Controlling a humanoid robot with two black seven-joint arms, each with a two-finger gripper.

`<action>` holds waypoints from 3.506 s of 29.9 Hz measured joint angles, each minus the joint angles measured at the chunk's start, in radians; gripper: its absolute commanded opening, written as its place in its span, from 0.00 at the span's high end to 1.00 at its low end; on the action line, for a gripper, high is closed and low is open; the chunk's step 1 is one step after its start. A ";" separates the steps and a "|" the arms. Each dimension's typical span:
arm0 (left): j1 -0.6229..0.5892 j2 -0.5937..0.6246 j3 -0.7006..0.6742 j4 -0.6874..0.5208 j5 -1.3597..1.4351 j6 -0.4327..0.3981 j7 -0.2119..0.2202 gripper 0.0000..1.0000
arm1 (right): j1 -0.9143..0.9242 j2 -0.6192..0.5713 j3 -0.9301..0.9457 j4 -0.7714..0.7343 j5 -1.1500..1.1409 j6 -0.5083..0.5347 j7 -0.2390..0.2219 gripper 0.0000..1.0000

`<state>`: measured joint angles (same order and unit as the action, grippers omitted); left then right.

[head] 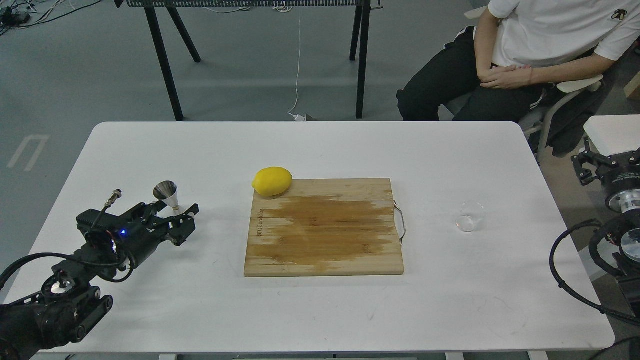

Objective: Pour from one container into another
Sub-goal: 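Close the left gripper around the metal jigger, then carry the jigger with the left gripper onto the cutting board, then set the jigger upright on the board and open the left gripper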

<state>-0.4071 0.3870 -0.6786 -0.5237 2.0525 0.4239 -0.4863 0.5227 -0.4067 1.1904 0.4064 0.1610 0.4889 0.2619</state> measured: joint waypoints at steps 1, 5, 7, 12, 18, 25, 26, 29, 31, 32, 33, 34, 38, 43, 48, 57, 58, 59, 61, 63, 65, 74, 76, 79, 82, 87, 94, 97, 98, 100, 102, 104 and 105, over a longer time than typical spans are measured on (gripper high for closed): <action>-0.005 -0.007 0.000 0.015 0.000 0.001 -0.001 0.39 | -0.001 0.000 0.000 0.000 0.000 0.000 0.000 0.00; -0.021 -0.033 0.001 0.067 0.000 0.003 -0.002 0.58 | -0.001 0.002 0.000 -0.002 0.000 0.000 0.000 0.00; -0.024 -0.044 0.000 0.085 0.000 0.005 -0.002 0.66 | -0.001 0.003 0.000 -0.009 0.000 0.000 0.000 0.00; -0.026 -0.050 0.000 0.107 -0.030 0.005 0.001 0.90 | -0.001 0.005 0.000 -0.018 0.000 0.000 0.000 0.00; -0.030 -0.049 0.000 0.109 -0.043 0.005 0.003 0.92 | -0.001 0.005 -0.001 -0.020 0.000 0.000 -0.001 0.00; -0.096 -0.028 -0.001 0.081 -0.039 0.055 -0.002 0.93 | -0.003 0.001 -0.001 -0.020 0.000 0.000 -0.001 0.00; -0.111 -0.022 -0.001 0.072 -0.039 0.059 -0.002 0.93 | -0.004 0.000 -0.001 -0.020 0.000 0.000 -0.001 0.00; -0.162 -0.006 -0.001 0.016 -0.036 0.065 -0.002 0.93 | -0.008 -0.004 0.000 -0.020 0.000 0.000 -0.001 0.00; -0.187 -0.006 0.002 -0.027 -0.031 0.065 -0.002 0.94 | -0.009 -0.010 0.000 -0.020 0.000 0.000 -0.001 0.00; -0.202 -0.008 0.010 -0.054 -0.026 0.065 -0.002 0.94 | -0.010 -0.013 0.000 -0.020 0.000 0.000 -0.001 0.00; -0.217 -0.009 0.026 -0.078 -0.020 0.065 -0.002 0.94 | -0.013 -0.015 0.001 -0.020 0.000 0.000 -0.001 0.00; -0.234 -0.012 0.053 -0.105 -0.010 0.064 -0.002 0.94 | -0.015 -0.016 0.001 -0.020 0.000 0.000 -0.001 0.00; -0.300 -0.046 0.220 -0.190 0.039 0.061 0.002 0.95 | -0.022 -0.030 0.001 -0.021 0.000 0.000 -0.001 0.00; -0.346 -0.122 0.370 -0.207 0.118 0.061 0.025 0.95 | -0.024 -0.033 0.000 -0.042 0.000 0.000 -0.001 0.00; -0.337 -0.188 0.430 -0.170 0.129 0.062 0.067 0.95 | -0.024 -0.034 0.000 -0.053 0.000 0.000 0.000 0.00; -0.330 -0.338 0.489 0.014 0.129 0.065 0.112 0.94 | -0.025 -0.033 0.000 -0.052 0.000 0.000 0.000 0.00; -0.328 -0.345 0.506 0.025 0.129 0.065 0.113 0.93 | -0.025 -0.033 0.000 -0.052 0.000 0.000 0.000 0.00; -0.326 -0.349 0.518 0.032 0.129 0.065 0.114 0.93 | -0.025 -0.033 0.000 -0.052 0.000 0.000 0.000 0.00; -0.324 -0.354 0.531 0.040 0.129 0.065 0.116 0.92 | -0.026 -0.033 0.000 -0.052 0.000 0.000 0.000 0.00; -0.324 -0.357 0.534 0.043 0.129 0.065 0.122 0.89 | -0.026 -0.033 0.000 -0.052 0.000 0.000 0.001 0.00; -0.323 -0.365 0.536 0.044 0.129 0.065 0.129 0.87 | -0.026 -0.033 0.000 -0.053 0.000 0.000 0.001 0.00; -0.324 -0.386 0.537 0.044 0.129 0.065 0.137 0.72 | -0.026 -0.028 0.000 -0.052 0.000 0.000 0.001 0.00; -0.324 -0.386 0.537 0.044 0.129 0.065 0.137 0.72 | -0.026 -0.029 0.000 -0.052 0.000 0.000 0.000 0.00; -0.321 -0.384 0.537 0.044 0.129 0.065 0.137 0.71 | -0.026 -0.030 0.000 -0.052 0.000 0.000 0.000 0.00; -0.314 -0.386 0.535 0.044 0.129 0.065 0.137 0.59 | -0.026 -0.030 0.000 -0.052 0.000 0.000 0.000 0.00; -0.313 -0.386 0.535 0.043 0.129 0.065 0.137 0.43 | -0.026 -0.030 0.000 -0.052 0.000 0.000 0.000 0.00; -0.310 -0.366 0.535 0.032 0.129 0.065 0.126 0.25 | -0.026 -0.032 0.000 -0.053 0.000 0.000 0.000 0.00; -0.308 -0.361 0.534 0.030 0.129 0.065 0.123 0.24 | -0.028 -0.029 0.000 -0.053 0.000 0.000 0.000 0.00; -0.307 -0.356 0.533 0.029 0.129 0.065 0.123 0.24 | -0.028 -0.028 0.000 -0.053 0.000 0.000 0.000 0.00; -0.306 -0.340 0.531 0.020 0.129 0.065 0.122 0.24 | -0.029 -0.027 0.000 -0.053 0.000 0.000 0.000 0.00; -0.305 -0.306 0.530 -0.016 0.129 0.065 0.120 0.24 | -0.029 -0.027 0.000 -0.053 0.000 0.000 0.001 0.00; -0.291 -0.245 0.530 -0.076 0.129 0.065 0.120 0.24 | -0.031 -0.030 0.000 -0.053 0.000 0.000 0.000 0.00; -0.277 -0.209 0.530 -0.109 0.129 0.065 0.120 0.24 | -0.034 -0.032 0.000 -0.053 0.000 0.000 0.000 0.00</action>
<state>-0.6839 0.1780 -0.1483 -0.6328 2.1816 0.4886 -0.3668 0.4886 -0.4388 1.1904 0.3533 0.1611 0.4889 0.2624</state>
